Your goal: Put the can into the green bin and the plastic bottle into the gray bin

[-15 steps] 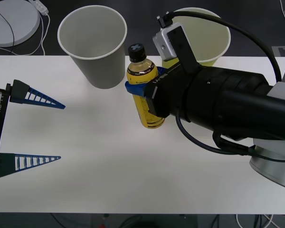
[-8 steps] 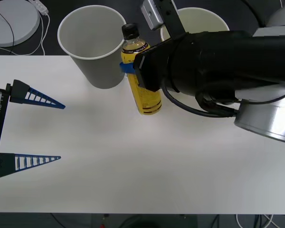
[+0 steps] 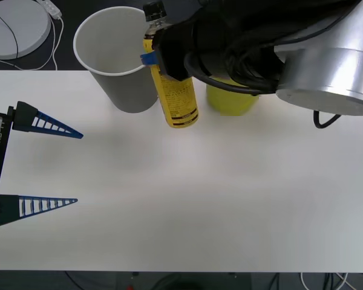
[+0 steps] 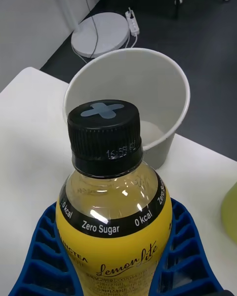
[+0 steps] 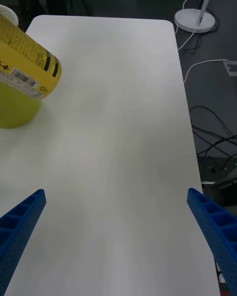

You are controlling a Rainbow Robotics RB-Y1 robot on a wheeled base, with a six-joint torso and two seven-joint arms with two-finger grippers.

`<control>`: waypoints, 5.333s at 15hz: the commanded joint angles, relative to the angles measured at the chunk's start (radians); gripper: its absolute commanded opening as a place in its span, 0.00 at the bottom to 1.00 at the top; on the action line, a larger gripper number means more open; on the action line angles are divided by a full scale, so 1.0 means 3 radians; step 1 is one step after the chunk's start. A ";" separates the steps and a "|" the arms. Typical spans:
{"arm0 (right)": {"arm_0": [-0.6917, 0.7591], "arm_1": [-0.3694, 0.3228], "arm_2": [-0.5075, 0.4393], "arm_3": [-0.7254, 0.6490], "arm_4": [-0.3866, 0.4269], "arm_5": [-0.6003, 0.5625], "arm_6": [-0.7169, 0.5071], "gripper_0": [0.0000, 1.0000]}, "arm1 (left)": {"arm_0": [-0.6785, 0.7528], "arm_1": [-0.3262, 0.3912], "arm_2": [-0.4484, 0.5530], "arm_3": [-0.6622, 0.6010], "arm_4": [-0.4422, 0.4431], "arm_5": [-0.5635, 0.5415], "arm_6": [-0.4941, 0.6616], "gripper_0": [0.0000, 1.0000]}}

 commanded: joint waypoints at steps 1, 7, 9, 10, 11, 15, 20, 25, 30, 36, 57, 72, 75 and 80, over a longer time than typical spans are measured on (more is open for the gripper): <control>-0.0190 0.0054 0.0006 0.0199 -0.0150 0.0050 -0.0009 0.00 | 0.0000 0.0000 0.0000 0.0000 0.0000 0.0000 0.0000 1.00; -0.0655 0.0182 0.0082 0.0720 -0.0462 0.0137 -0.0014 0.00 | 0.0000 0.0000 0.0000 0.0000 0.0000 0.0000 0.0000 1.00; -0.0808 0.0264 0.0205 0.0909 -0.0457 0.0137 -0.0065 0.00 | 0.0000 0.0000 0.0000 0.0000 0.0000 0.0000 0.0000 1.00; -0.0885 0.0325 0.0251 0.1022 -0.0457 0.0137 -0.0090 0.00 | 0.0000 0.0000 0.0000 0.0000 0.0000 0.0000 0.0000 1.00; -0.0941 0.0371 0.0292 0.1119 -0.0457 0.0137 -0.0116 0.00 | 0.0000 0.0000 0.0000 0.0000 0.0000 0.0000 0.0000 1.00; -0.1202 0.0575 0.0394 0.1574 -0.0457 0.0157 -0.0162 0.00 | 0.0000 0.0000 0.0000 0.0000 0.0000 0.0000 0.0000 1.00; -0.1540 0.0734 0.0461 0.2137 -0.0621 0.0198 -0.0172 0.00 | 0.0000 0.0000 0.0000 0.0000 0.0000 0.0000 0.0000 1.00; -0.1805 0.0887 0.0629 0.2607 -0.0611 0.0055 -0.0188 0.00 | 0.0000 0.0000 0.0000 0.0000 0.0000 0.0000 0.0000 1.00; -0.1954 0.1107 0.0767 0.3006 -0.0513 -0.0109 -0.0208 0.00 | 0.0000 0.0000 0.0000 0.0000 0.0000 0.0000 0.0000 1.00; -0.2076 0.1342 0.0813 0.3446 -0.0421 -0.0277 -0.0208 0.00 | 0.0000 0.0000 0.0000 0.0000 0.0000 0.0000 0.0000 1.00; -0.2158 0.1675 0.0813 0.3880 -0.0263 -0.0293 -0.0254 1.00 | 0.0000 0.0000 0.0000 0.0000 0.0000 0.0000 0.0000 1.00; -0.2010 0.1429 0.0813 0.3246 -0.0263 -0.0124 -0.0331 1.00 | 0.0000 0.0000 0.0000 0.0000 0.0000 0.0000 0.0000 1.00; -0.1872 0.1240 0.0808 0.2853 -0.0253 -0.0088 -0.0392 1.00 | 0.0000 0.0000 0.0000 0.0000 0.0000 0.0000 0.0000 1.00; -0.1540 0.0857 0.0747 0.2050 -0.0207 -0.0068 -0.0474 1.00 | 0.0000 0.0000 0.0000 0.0000 0.0000 0.0000 0.0000 1.00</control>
